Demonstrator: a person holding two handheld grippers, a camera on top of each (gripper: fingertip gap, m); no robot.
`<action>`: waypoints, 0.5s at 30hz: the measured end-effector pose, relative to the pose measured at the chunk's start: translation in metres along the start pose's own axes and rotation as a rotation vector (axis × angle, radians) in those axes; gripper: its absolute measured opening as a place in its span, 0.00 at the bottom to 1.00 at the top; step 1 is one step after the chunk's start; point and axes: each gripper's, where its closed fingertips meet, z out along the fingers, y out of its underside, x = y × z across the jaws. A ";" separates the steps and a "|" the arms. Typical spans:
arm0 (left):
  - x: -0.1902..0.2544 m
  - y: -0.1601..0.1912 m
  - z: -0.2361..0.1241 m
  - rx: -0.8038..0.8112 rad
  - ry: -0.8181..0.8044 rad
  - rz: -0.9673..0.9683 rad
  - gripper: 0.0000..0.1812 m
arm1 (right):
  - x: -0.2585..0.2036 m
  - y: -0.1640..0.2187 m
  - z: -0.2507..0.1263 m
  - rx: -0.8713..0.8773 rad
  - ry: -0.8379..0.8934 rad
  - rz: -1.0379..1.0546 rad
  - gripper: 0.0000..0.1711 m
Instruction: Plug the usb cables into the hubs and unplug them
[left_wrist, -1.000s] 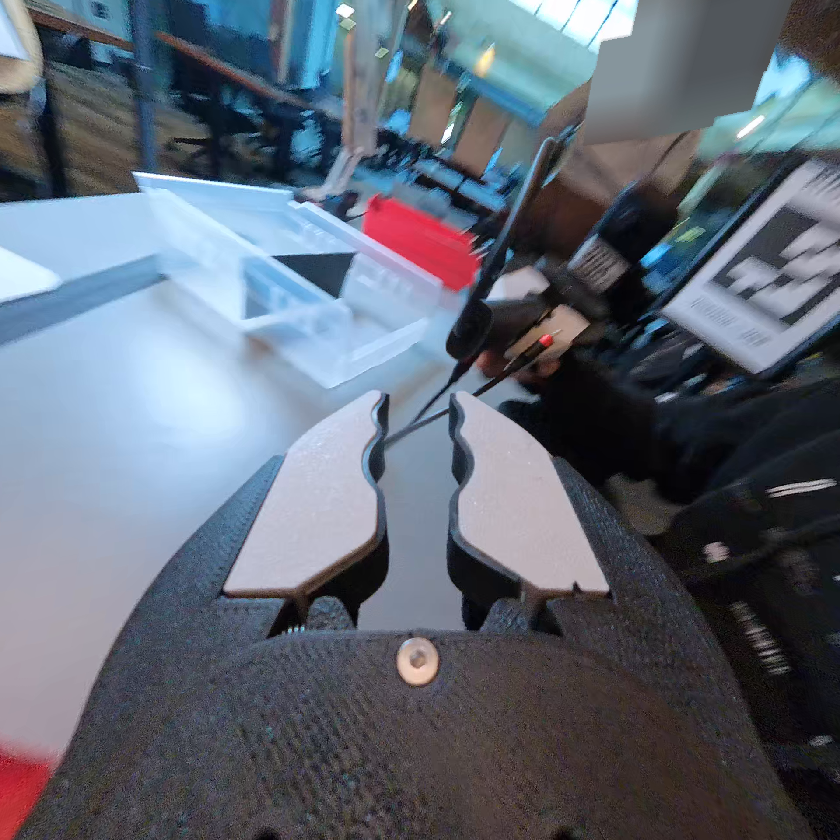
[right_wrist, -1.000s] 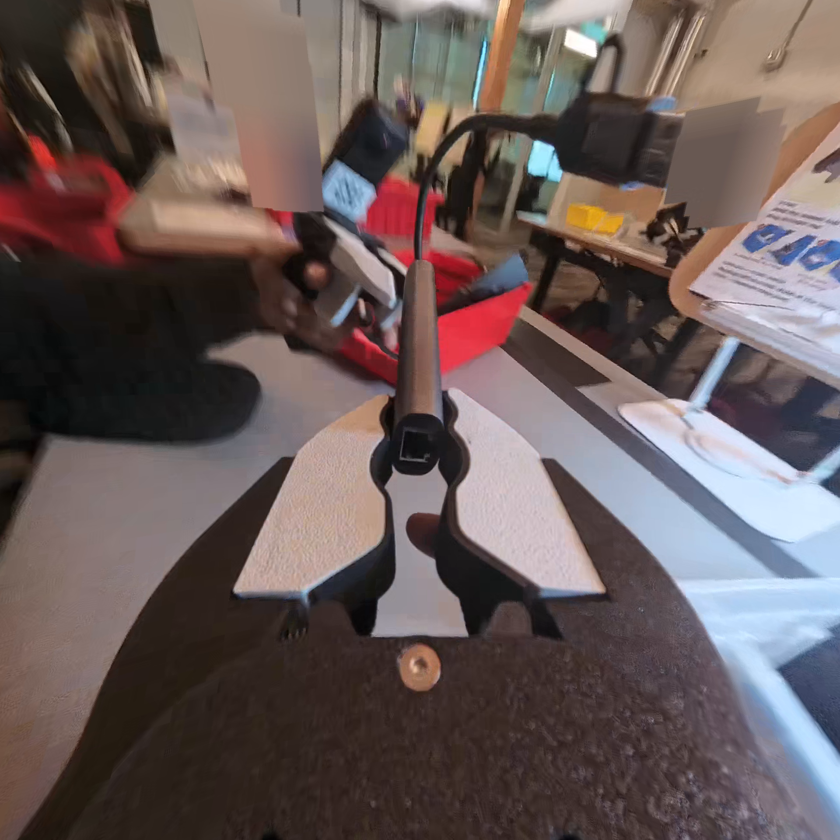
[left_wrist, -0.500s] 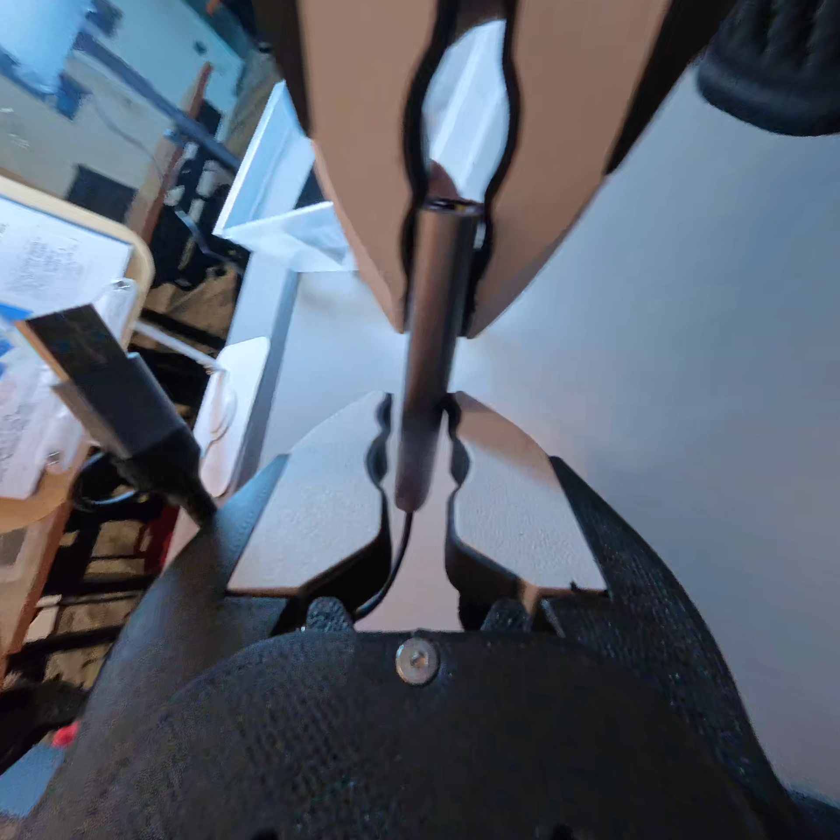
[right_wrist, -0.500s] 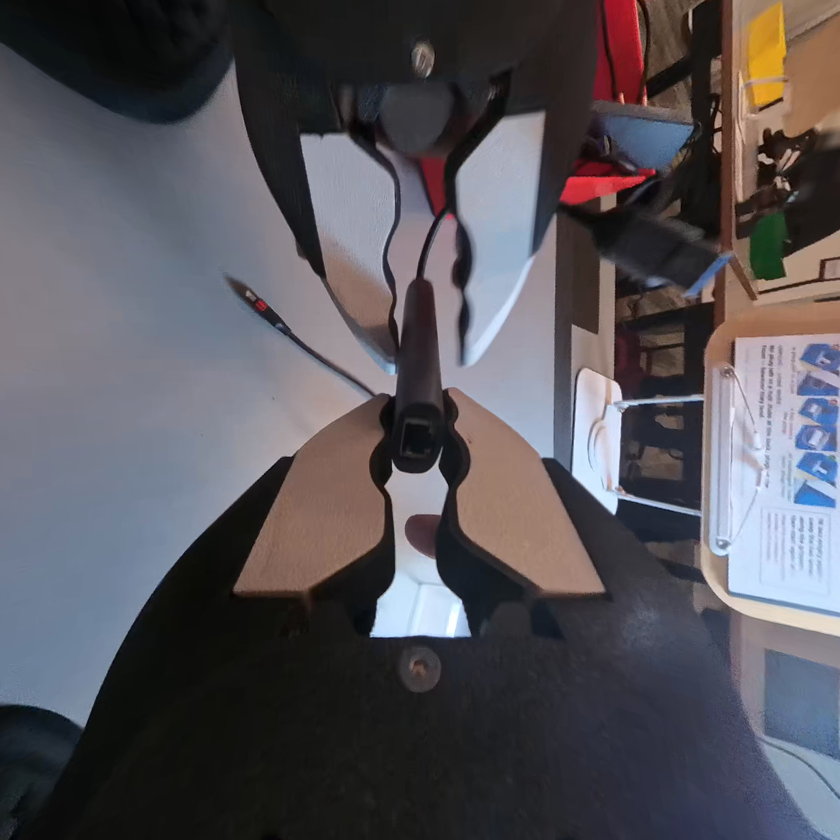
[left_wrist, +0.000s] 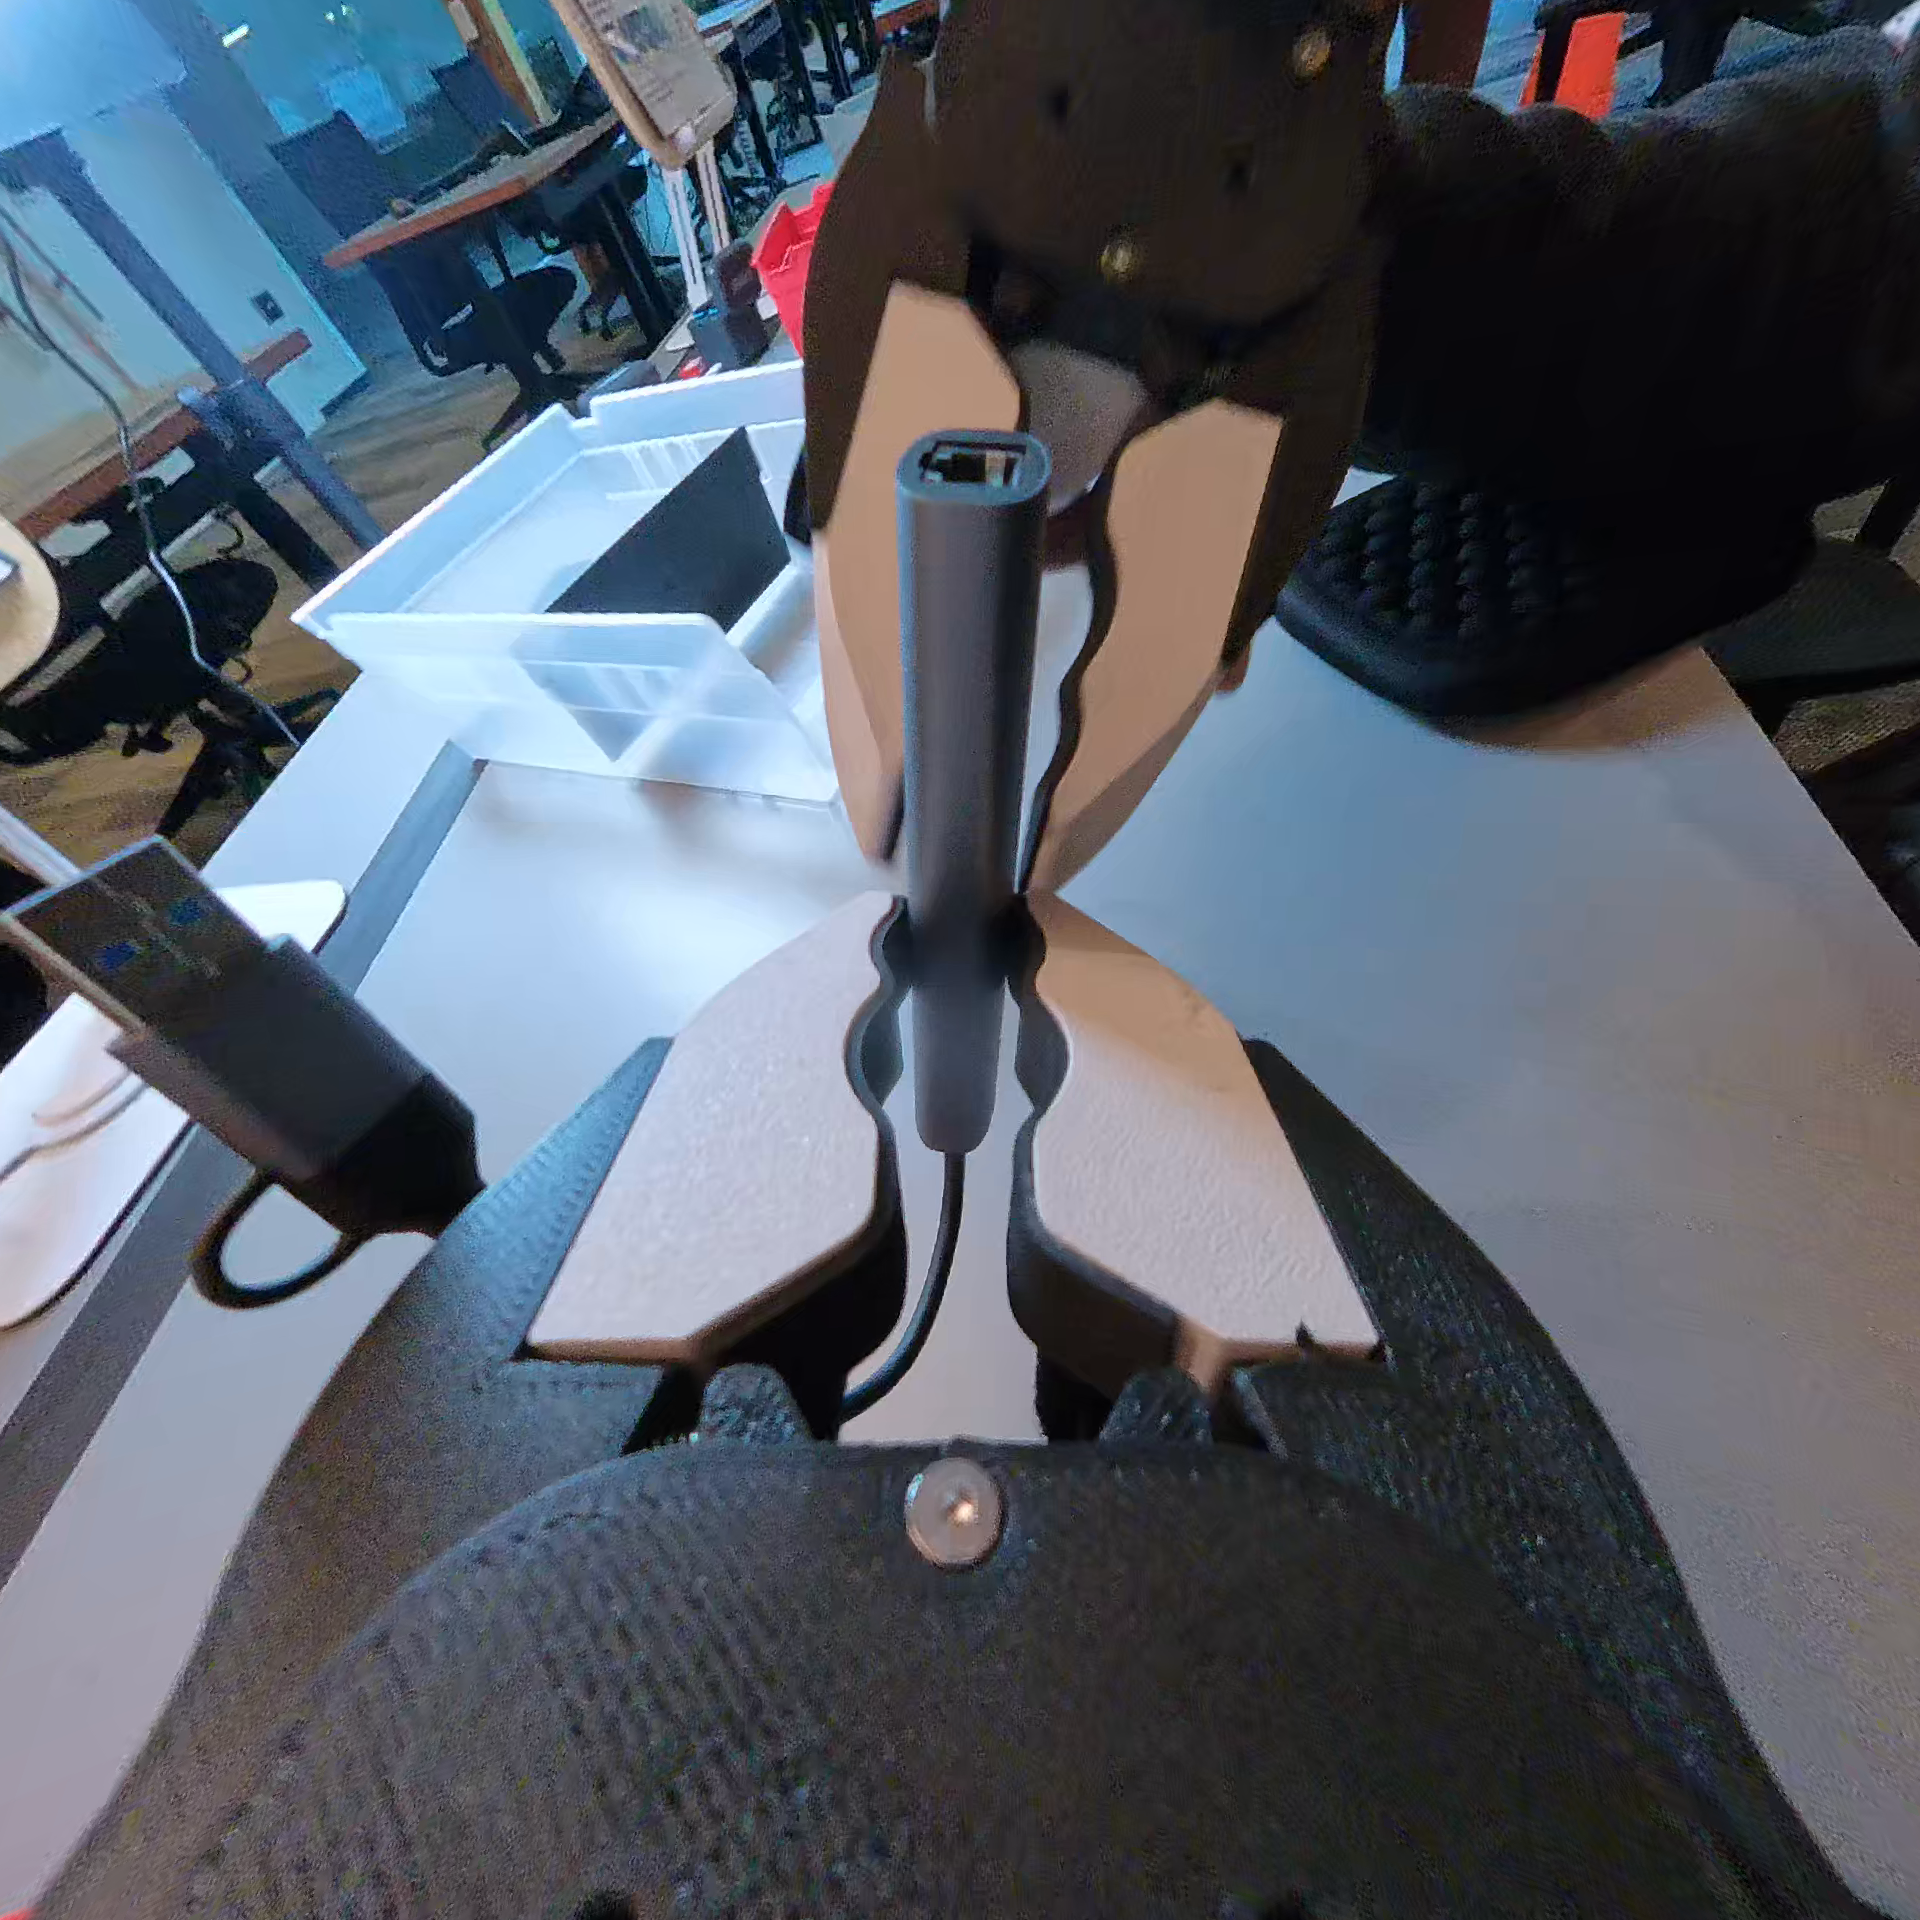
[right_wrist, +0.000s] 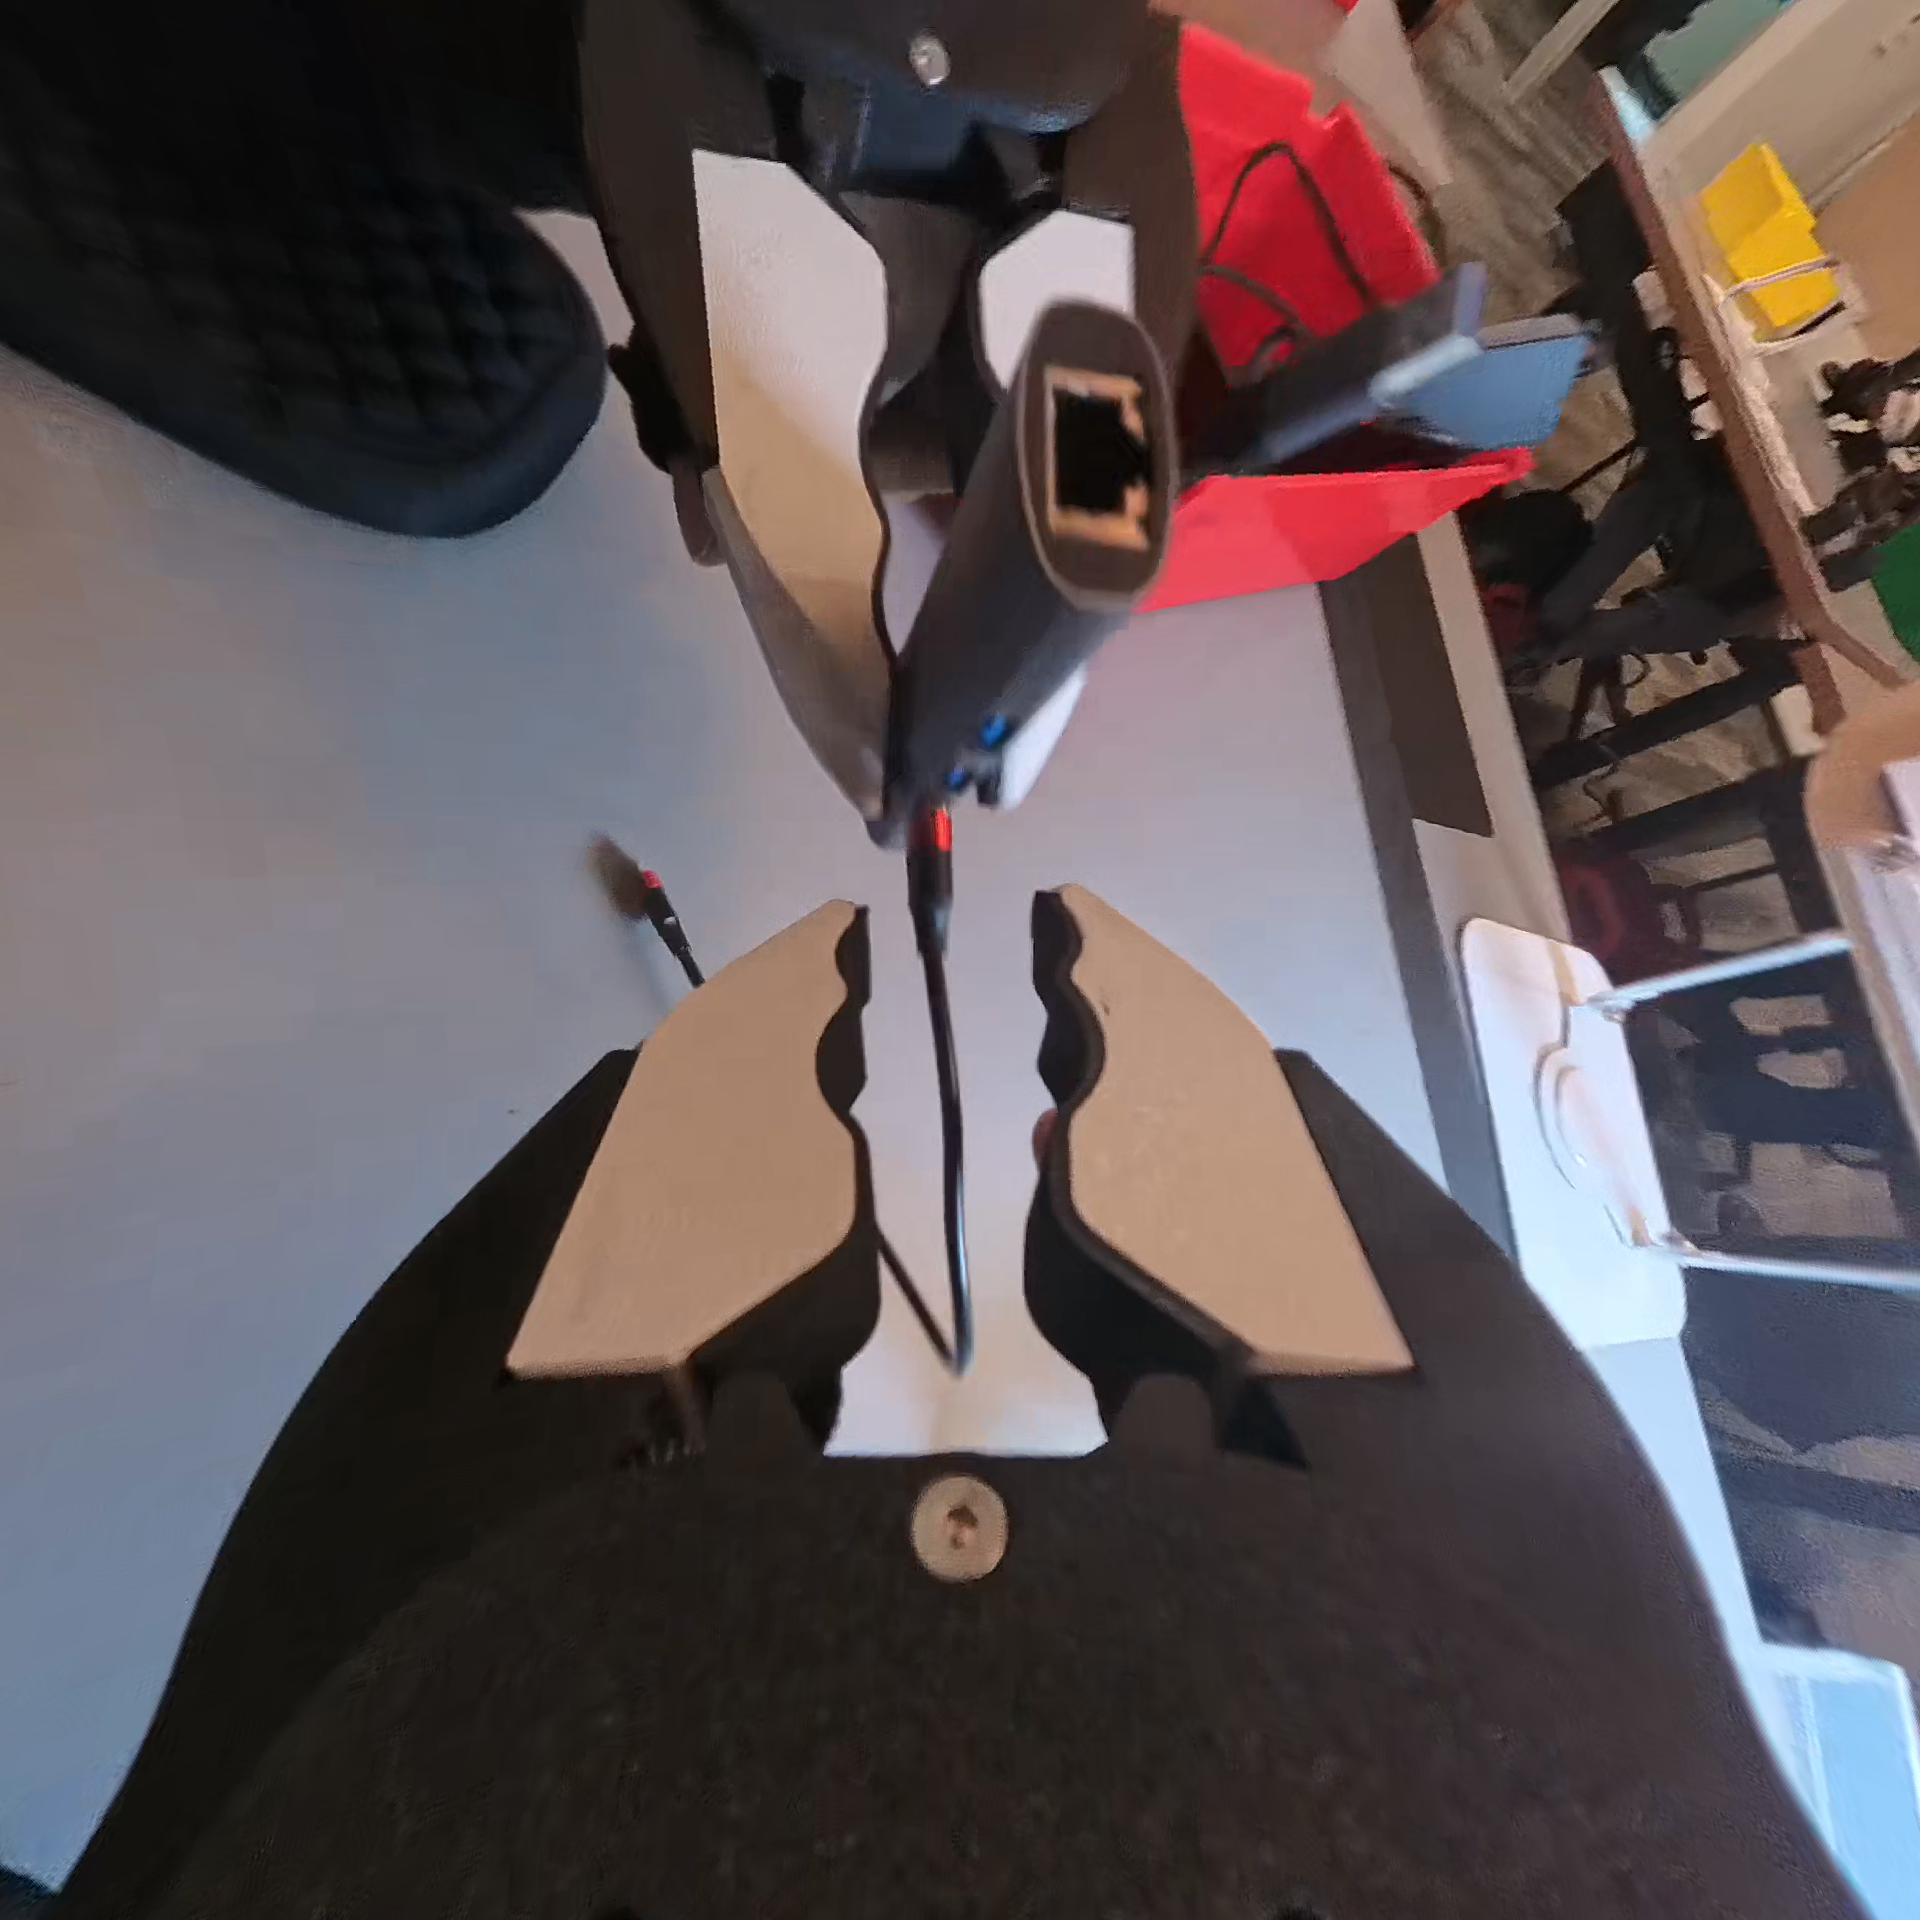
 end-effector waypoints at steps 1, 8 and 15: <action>0.003 -0.001 0.002 -0.003 -0.002 0.015 0.10 | -0.004 0.000 0.007 -0.016 -0.009 -0.016 0.10; 0.005 0.007 -0.004 -0.155 -0.050 0.170 0.10 | -0.008 0.000 0.009 0.020 -0.072 0.008 0.05; -0.036 0.016 -0.080 -0.051 -0.221 -0.012 0.10 | 0.033 0.063 -0.042 -0.060 0.072 0.170 0.05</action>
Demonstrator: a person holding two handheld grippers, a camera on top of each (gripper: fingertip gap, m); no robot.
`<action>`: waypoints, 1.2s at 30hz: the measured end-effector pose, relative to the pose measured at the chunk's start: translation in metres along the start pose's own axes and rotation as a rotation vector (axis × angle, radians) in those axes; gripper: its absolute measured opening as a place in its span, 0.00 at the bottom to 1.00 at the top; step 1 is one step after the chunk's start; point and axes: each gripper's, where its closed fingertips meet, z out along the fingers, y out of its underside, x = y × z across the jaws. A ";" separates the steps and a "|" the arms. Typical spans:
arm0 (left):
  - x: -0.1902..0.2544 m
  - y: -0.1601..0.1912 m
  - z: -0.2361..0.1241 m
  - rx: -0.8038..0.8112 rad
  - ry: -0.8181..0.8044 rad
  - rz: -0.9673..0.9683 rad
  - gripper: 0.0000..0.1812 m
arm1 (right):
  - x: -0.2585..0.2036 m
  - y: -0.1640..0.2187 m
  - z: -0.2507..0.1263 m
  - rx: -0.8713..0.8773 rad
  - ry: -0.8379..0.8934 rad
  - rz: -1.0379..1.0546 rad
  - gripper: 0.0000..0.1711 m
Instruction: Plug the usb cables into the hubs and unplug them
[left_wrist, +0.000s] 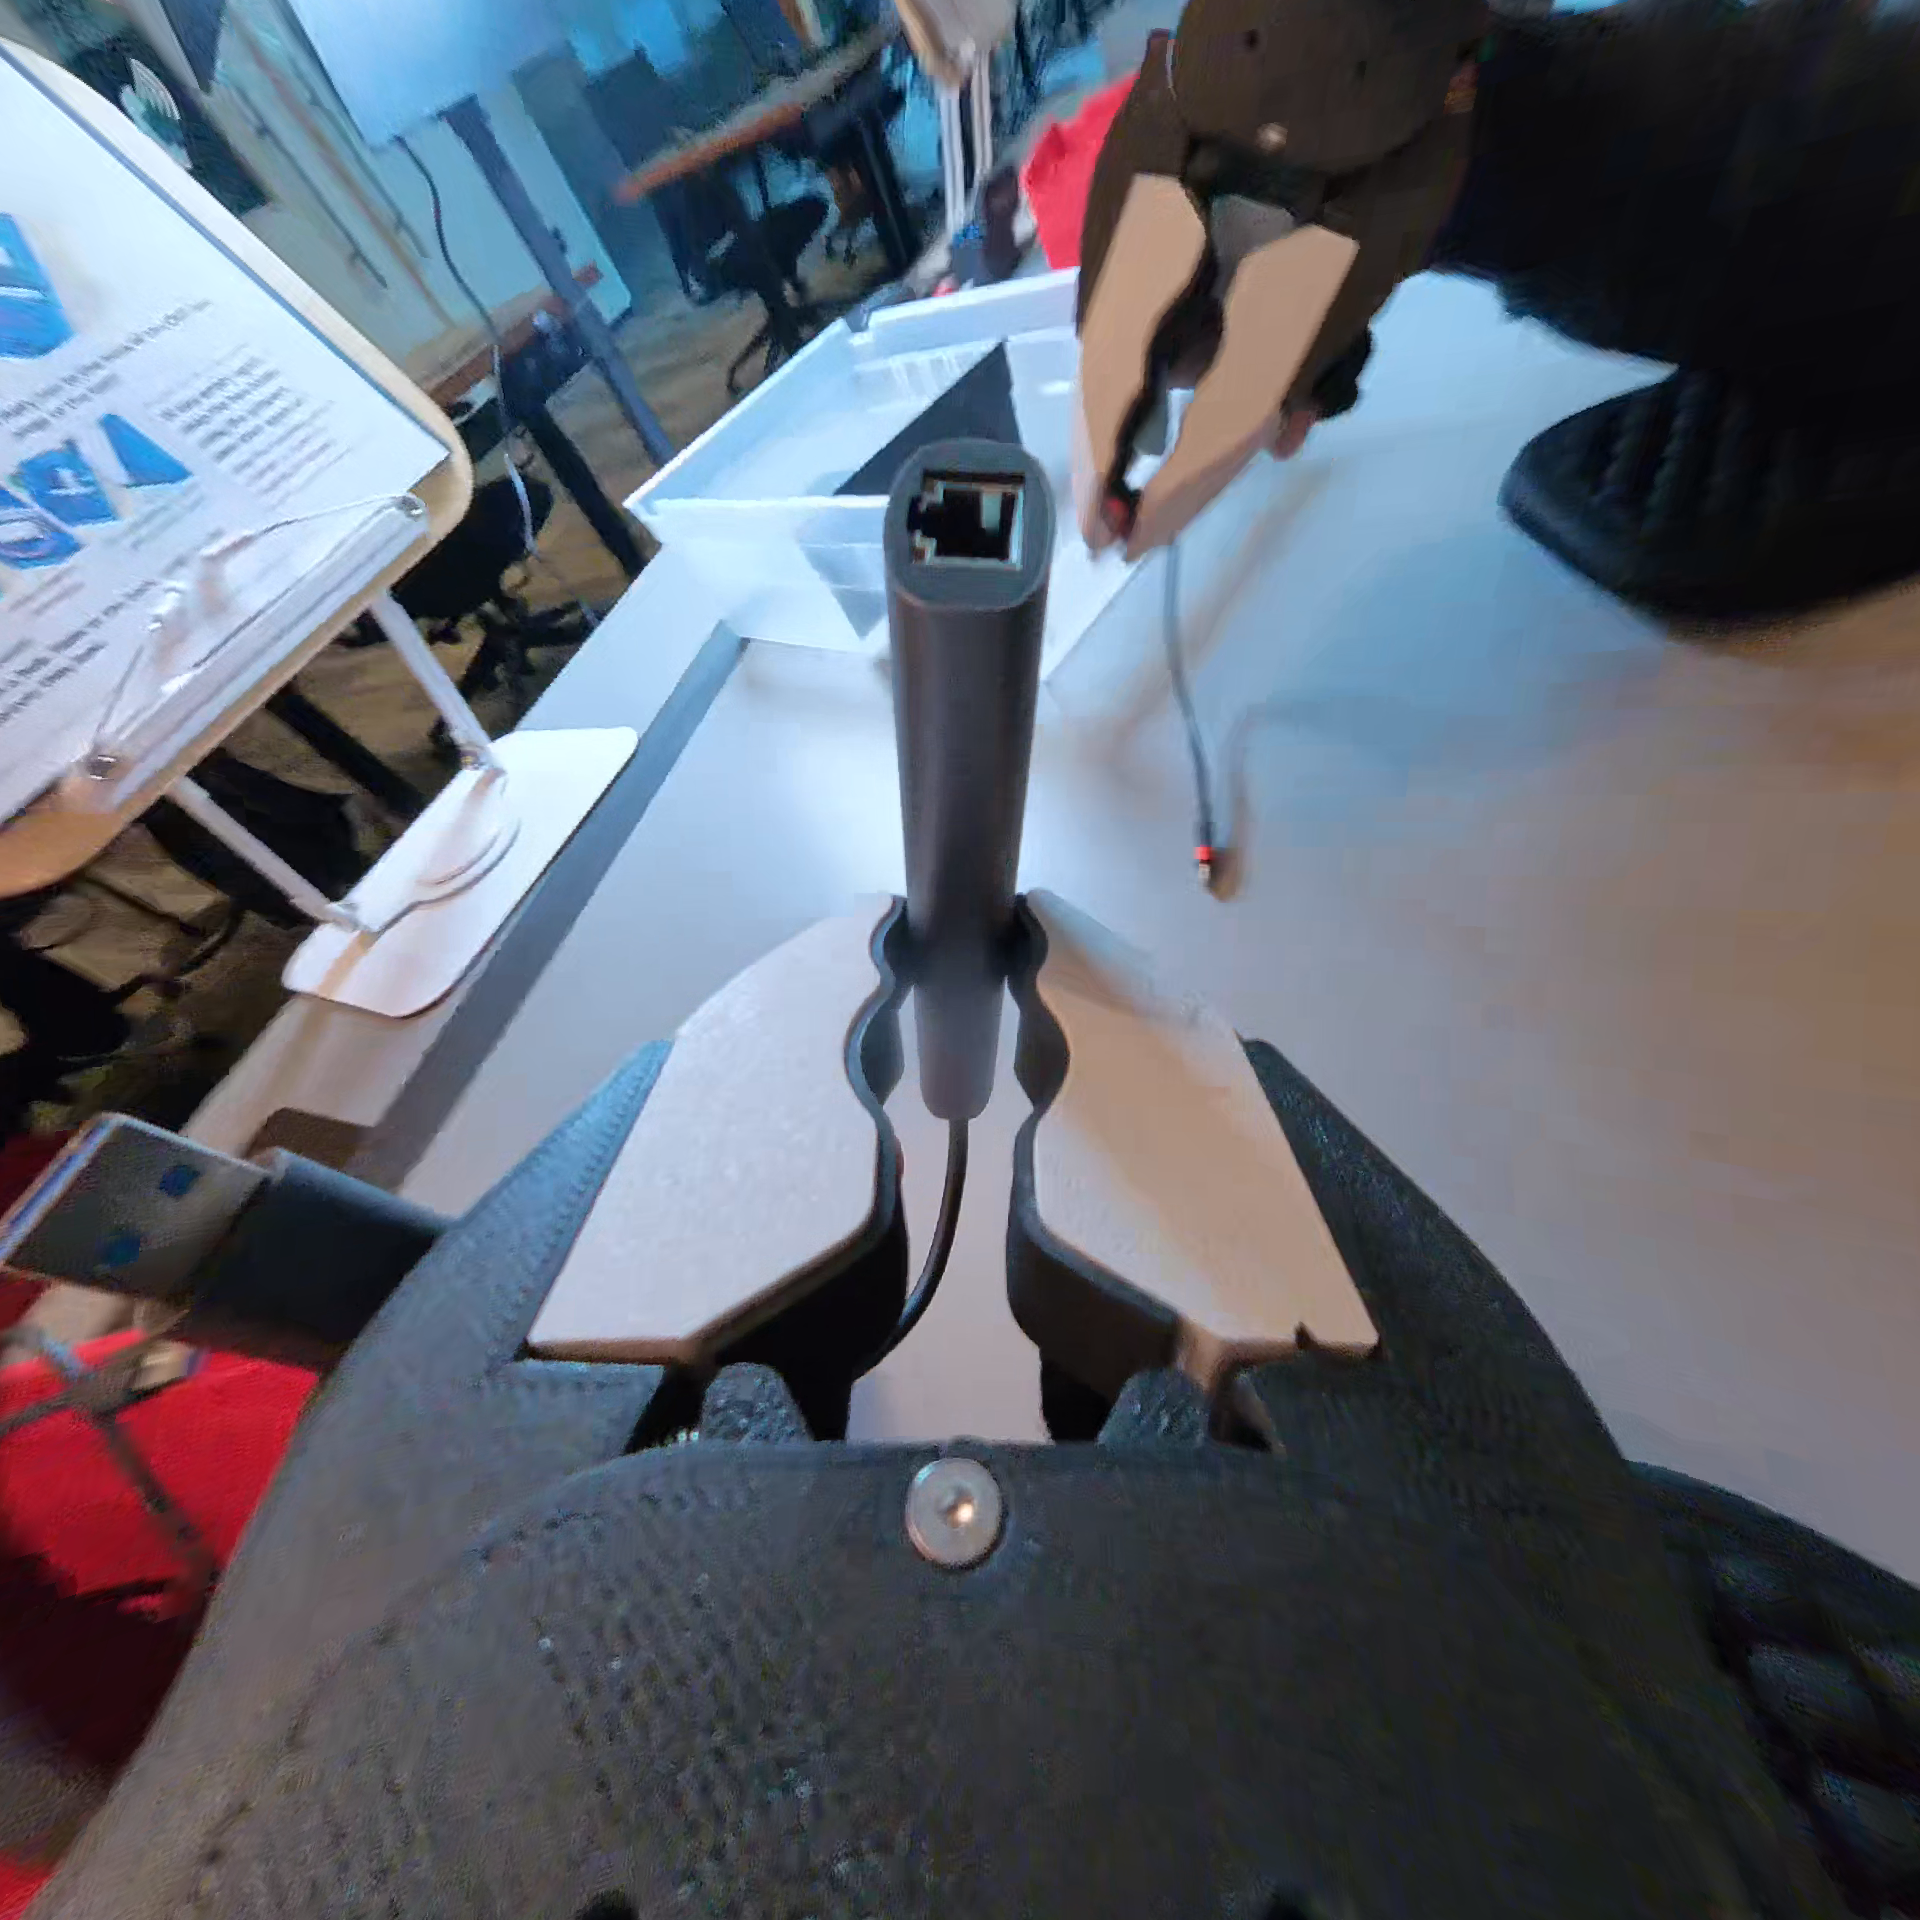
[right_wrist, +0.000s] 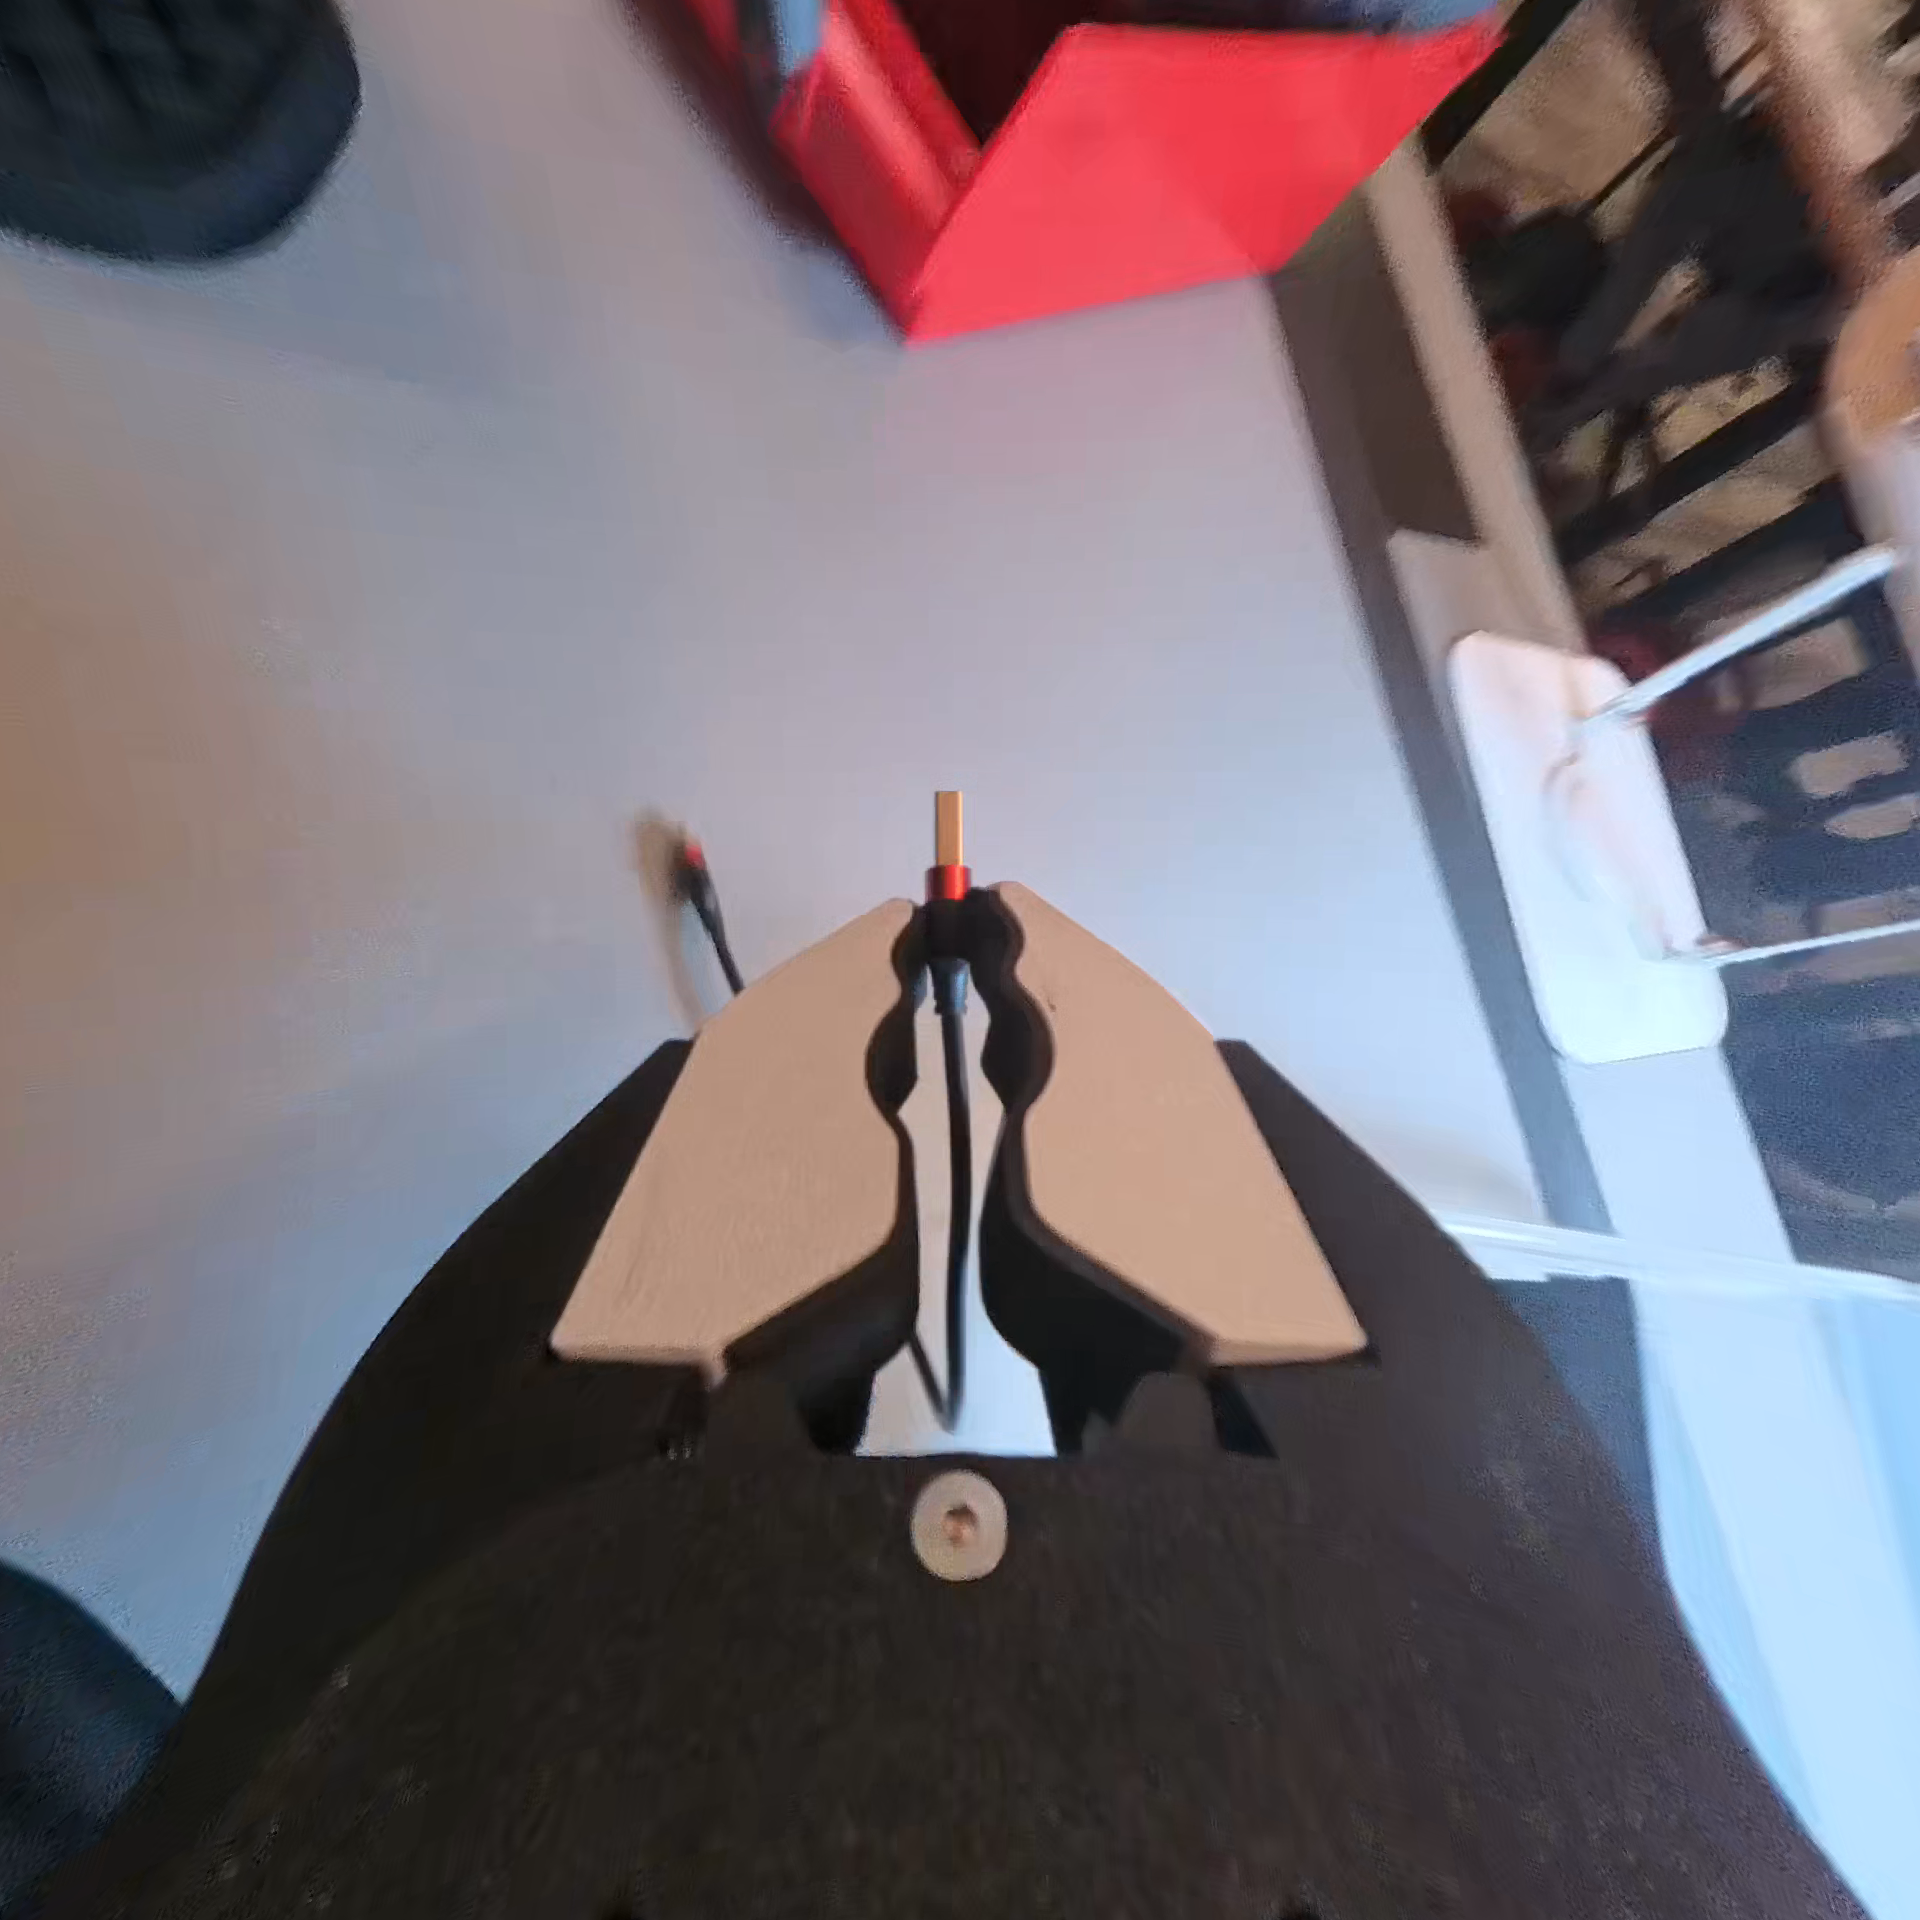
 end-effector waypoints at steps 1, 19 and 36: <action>0.006 0.000 -0.001 0.038 0.031 -0.043 0.10 | 0.010 -0.014 -0.014 0.066 0.032 0.021 0.05; 0.039 0.022 0.037 0.051 0.107 -0.148 0.10 | 0.158 0.146 -0.085 -0.296 0.557 0.432 0.05; 0.074 0.008 0.049 0.068 0.249 -0.154 0.09 | -0.060 -0.105 0.012 0.243 -0.214 -0.019 0.25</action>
